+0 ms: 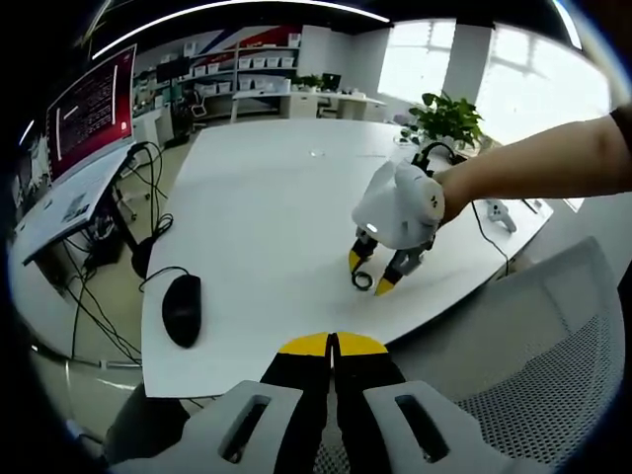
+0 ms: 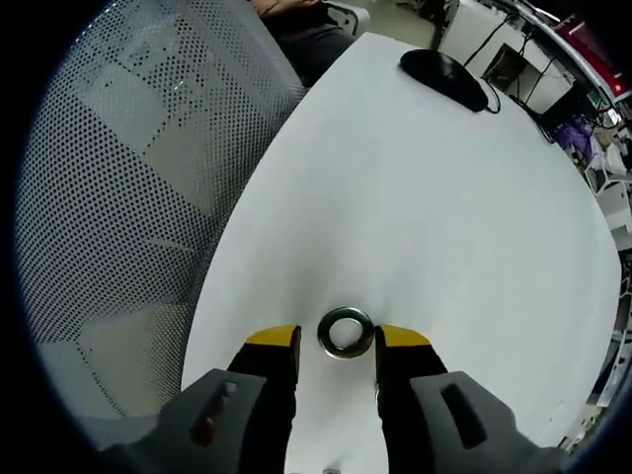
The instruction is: Place the washer onto the threaded stud by aligning its center hole with the stud, sliding it down to the base, and recovering from edge contact or off-axis alignment until the washer reaches the visible bottom stop.
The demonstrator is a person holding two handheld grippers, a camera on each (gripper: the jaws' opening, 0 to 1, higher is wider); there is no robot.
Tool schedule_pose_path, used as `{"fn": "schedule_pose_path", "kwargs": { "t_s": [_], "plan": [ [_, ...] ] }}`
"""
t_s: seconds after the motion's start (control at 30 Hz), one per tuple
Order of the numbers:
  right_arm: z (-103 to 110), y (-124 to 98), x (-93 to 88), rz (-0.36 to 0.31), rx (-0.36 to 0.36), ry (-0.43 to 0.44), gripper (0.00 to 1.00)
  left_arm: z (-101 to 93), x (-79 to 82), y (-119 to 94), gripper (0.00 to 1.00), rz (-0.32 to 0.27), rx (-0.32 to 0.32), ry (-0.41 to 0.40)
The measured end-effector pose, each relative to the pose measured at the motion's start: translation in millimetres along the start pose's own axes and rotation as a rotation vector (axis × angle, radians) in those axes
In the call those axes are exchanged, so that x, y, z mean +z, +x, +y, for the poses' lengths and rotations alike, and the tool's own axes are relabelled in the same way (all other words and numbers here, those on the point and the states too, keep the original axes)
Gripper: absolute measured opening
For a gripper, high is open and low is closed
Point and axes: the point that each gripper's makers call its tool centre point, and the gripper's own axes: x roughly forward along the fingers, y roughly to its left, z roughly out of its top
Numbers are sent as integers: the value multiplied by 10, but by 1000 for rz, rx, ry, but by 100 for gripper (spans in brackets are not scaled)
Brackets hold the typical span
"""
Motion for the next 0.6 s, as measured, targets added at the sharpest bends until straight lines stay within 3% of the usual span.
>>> {"fn": "schedule_pose_path", "kwargs": {
  "t_s": [0.6],
  "plan": [
    [-21, 6, -62, 10, 23, 36, 28, -2, -4, 1, 0, 1, 3, 1]
  ]
}}
